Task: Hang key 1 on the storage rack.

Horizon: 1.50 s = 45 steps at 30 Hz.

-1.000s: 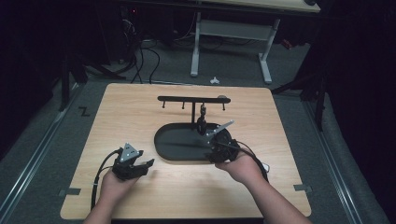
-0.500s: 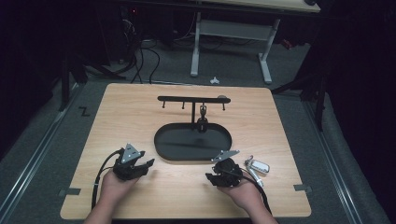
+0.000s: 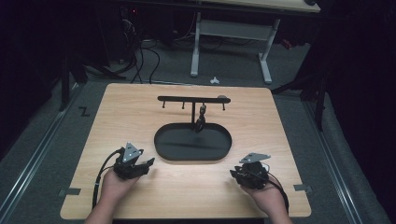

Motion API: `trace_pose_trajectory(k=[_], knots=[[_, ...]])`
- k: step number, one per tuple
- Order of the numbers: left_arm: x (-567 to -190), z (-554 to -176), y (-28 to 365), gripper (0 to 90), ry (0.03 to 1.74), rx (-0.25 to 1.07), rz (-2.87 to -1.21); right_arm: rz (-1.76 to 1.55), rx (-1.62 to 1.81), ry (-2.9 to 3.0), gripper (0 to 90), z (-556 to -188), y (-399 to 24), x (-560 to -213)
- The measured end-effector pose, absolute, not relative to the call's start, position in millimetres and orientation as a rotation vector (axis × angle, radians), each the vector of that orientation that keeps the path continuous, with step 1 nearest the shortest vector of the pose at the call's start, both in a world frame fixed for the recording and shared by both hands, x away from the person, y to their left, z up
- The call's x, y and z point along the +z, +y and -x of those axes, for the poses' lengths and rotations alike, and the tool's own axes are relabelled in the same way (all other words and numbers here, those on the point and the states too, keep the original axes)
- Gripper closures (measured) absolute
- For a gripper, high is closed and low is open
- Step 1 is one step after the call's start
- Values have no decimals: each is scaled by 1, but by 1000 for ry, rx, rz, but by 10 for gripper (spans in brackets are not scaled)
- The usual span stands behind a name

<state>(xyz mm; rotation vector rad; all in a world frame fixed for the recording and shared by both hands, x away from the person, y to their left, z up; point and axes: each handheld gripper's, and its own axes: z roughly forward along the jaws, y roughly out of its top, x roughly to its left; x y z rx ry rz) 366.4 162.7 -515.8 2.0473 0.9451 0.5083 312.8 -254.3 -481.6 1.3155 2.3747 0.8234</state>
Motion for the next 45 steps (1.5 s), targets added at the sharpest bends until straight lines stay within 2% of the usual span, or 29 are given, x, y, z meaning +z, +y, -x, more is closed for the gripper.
trace_pose_trajectory(k=[9, 18, 24, 27, 34, 36, 39, 42, 45], knots=[[-515, -366, 165, 416, 942, 506, -2041, -1485, 772, 2212, 727, -323, -289, -481], [-516, -365, 164, 417, 929, 515, -2061, -1637, 787, 2089, 565, -350, -301, -486], [-516, -360, 171, 417, 941, 523, -2058, -1709, 738, 2111, 520, -362, -303, -500], [-516, -358, 175, 418, 950, 525, -2044, -1706, 719, 2135, 553, -366, -302, -504], [-516, -356, 178, 418, 957, 526, -2050, -1619, 700, 2227, 757, -368, -290, -507], [-517, -356, 178, 417, 957, 527, -2050, -1596, 704, 2251, 789, -367, -288, -507], [-517, -356, 177, 418, 953, 523, -2051, -1549, 704, 2287, 788, -365, -285, -507], [-517, -357, 176, 417, 949, 524, -2054, -1552, 692, 2292, 723, -364, -285, -505], [-517, -358, 175, 417, 946, 520, -2060, -1556, 651, 2304, 696, -364, -285, -504]])
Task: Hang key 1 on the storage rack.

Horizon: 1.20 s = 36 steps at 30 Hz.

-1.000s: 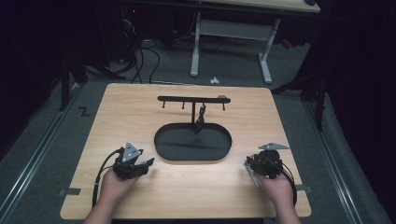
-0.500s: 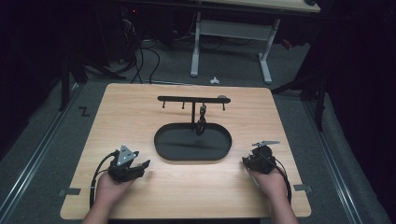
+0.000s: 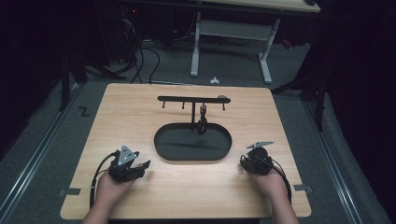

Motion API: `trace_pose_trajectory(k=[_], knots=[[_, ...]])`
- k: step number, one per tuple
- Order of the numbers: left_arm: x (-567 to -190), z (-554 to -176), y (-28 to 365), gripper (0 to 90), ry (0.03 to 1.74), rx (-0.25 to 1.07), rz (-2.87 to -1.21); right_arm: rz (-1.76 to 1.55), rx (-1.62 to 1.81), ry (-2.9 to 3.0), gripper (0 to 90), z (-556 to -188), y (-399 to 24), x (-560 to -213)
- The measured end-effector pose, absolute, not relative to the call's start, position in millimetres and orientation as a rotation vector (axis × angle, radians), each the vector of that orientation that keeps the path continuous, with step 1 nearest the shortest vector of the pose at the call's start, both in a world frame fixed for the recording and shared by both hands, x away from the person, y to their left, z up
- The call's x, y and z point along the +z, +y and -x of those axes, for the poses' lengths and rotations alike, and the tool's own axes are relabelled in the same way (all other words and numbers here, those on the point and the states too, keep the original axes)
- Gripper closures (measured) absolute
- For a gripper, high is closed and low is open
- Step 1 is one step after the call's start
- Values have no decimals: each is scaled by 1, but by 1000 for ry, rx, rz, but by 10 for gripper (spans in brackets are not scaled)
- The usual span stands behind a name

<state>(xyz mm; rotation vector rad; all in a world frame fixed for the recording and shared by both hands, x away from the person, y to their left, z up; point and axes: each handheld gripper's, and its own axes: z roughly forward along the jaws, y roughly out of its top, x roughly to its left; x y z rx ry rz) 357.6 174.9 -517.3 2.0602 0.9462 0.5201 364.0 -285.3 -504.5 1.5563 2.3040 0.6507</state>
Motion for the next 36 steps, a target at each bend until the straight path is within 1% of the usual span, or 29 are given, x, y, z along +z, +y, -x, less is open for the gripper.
trace_pose_trajectory(k=[4, 6, 9, 11, 19, 28, 36], knots=[[-517, -356, 175, 415, 948, 519, -2060, -1570, 645, 2307, 695, -365, -285, -504], [-517, -355, 177, 415, 954, 519, -2056, -1561, 628, 2318, 719, -365, -284, -503], [-517, -354, 178, 415, 960, 520, -2050, -1553, 602, 2332, 780, -366, -283, -502], [-516, -353, 178, 415, 961, 518, -2048, -1562, 586, 2348, 791, -368, -283, -501], [-518, -353, 178, 415, 957, 503, -2050, -1448, 480, 2451, 811, -372, -276, -497], [-517, -356, 180, 415, 952, 499, -2037, -1541, 515, 2505, 818, -381, -283, -495], [-517, -358, 179, 415, 951, 495, -2032, -1514, 489, 2513, 819, -381, -282, -490]])
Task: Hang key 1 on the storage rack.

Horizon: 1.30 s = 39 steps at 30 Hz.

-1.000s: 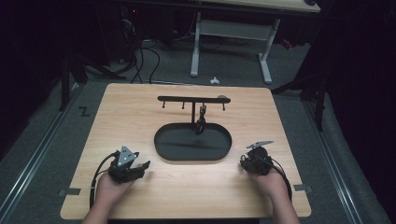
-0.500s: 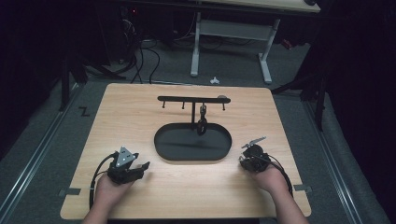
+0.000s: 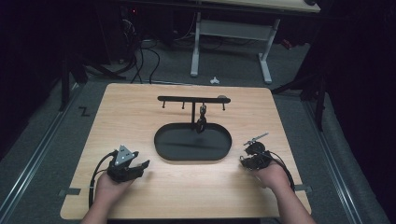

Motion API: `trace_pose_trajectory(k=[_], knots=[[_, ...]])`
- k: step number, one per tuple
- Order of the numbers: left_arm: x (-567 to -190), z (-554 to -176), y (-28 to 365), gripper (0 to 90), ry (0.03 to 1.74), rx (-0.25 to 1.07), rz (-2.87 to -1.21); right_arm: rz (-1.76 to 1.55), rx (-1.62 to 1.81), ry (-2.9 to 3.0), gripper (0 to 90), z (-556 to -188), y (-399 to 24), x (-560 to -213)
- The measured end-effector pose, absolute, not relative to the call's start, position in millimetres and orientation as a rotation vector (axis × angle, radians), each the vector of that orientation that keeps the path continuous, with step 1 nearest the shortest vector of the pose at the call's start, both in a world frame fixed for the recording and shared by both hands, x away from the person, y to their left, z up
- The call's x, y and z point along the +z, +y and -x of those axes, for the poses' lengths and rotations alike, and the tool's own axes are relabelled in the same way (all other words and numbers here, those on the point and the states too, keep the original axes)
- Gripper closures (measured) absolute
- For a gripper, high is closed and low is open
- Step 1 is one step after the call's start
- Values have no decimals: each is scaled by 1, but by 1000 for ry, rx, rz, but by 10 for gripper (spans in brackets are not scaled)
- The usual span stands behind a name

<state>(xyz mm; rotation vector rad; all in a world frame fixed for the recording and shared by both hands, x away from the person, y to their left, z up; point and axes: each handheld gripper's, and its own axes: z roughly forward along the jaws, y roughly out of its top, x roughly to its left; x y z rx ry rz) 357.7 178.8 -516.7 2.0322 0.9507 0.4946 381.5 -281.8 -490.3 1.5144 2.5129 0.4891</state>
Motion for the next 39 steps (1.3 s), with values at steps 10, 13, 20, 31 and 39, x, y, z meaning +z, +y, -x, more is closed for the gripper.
trace_pose_trajectory(k=[10, 13, 20, 31, 39], knots=[[-516, -357, 179, 415, 946, 498, -2029, -1504, 570, 2479, 818, -377, -283, -481], [-516, -357, 178, 415, 948, 496, -2032, -1499, 610, 2481, 818, -376, -286, -478], [-516, -357, 179, 415, 946, 498, -2032, -1484, 666, 2476, 819, -374, -288, -462], [-516, -356, 179, 415, 946, 508, -2030, -1448, 715, 2438, 820, -370, -288, -433], [-515, -356, 180, 415, 948, 507, -2026, -1417, 738, 2425, 820, -370, -284, -417]])
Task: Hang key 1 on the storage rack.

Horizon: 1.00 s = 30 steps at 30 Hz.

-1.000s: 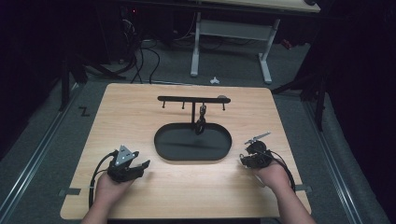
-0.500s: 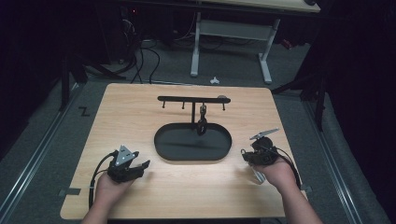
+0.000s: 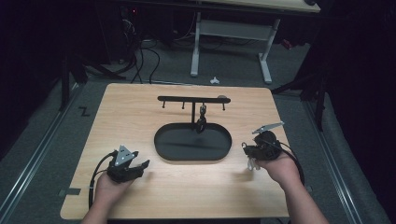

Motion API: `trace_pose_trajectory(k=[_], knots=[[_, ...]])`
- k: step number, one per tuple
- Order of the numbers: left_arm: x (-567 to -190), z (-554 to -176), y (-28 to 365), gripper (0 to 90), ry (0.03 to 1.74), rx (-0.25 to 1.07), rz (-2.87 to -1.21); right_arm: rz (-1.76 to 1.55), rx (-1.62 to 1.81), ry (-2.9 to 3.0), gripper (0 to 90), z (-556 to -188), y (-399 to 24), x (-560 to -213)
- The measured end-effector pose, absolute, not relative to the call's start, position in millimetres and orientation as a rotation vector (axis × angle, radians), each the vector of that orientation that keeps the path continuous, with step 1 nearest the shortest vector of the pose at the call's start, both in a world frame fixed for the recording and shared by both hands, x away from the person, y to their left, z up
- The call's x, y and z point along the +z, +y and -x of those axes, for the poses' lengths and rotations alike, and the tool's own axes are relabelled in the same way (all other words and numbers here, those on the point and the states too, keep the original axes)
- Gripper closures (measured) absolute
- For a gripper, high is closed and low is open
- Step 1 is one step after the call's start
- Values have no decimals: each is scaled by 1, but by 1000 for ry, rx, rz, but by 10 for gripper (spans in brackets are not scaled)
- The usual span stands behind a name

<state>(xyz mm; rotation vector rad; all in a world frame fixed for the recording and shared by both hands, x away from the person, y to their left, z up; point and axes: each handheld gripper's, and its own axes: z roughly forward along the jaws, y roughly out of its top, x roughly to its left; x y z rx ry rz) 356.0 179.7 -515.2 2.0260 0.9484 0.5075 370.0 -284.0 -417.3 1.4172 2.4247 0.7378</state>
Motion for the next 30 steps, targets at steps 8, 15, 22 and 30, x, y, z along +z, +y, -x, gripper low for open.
trace_pose_trajectory(k=[8, 15, 22, 30], knots=[[-515, -356, 180, 414, 949, 513, -2022, -1397, 735, 2426, 820, -372, -278, -409], [-515, -356, 180, 413, 949, 513, -2021, -1384, 737, 2425, 820, -375, -274, -403], [-515, -356, 180, 413, 947, 508, -2027, -1379, 744, 2416, 820, -377, -272, -394], [-515, -357, 180, 413, 945, 510, -2028, -1354, 739, 2415, 820, -382, -267, -381]])
